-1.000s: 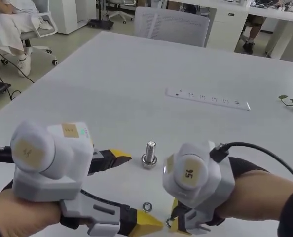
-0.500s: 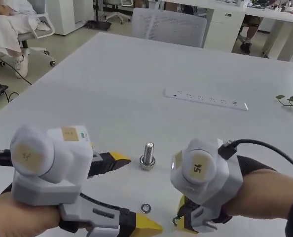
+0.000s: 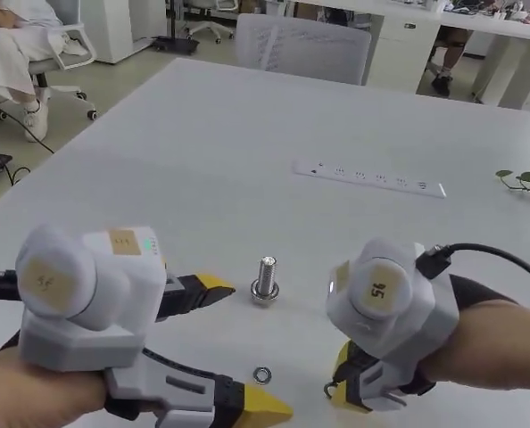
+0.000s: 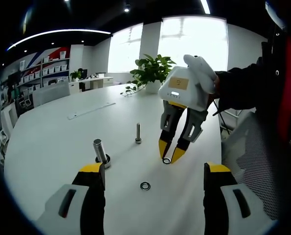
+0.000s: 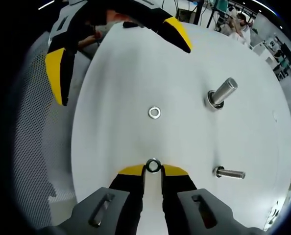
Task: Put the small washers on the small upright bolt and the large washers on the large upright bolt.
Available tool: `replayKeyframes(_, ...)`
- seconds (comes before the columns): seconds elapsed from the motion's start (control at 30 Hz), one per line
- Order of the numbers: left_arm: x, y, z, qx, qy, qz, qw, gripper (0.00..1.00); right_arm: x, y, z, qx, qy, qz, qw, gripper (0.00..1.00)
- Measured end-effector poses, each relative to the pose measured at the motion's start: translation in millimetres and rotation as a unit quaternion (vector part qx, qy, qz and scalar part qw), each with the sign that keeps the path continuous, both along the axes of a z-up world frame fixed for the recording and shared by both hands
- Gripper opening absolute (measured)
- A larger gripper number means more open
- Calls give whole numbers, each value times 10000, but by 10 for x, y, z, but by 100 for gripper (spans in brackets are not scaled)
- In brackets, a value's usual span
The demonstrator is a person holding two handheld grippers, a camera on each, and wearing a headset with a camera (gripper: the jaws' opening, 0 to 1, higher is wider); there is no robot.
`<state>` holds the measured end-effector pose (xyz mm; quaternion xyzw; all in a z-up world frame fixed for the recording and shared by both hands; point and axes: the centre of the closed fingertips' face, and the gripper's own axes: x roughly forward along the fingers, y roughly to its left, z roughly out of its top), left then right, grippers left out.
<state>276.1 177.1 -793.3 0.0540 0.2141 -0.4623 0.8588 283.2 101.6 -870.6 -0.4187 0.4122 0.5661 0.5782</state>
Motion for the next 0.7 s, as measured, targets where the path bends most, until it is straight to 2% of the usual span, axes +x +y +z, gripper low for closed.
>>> replayKeyframes(0.7, 6, -1, -34, 23, 38, -6, 10000, 83, 211, -274, 164, 187, -79, -543, 9983, 14)
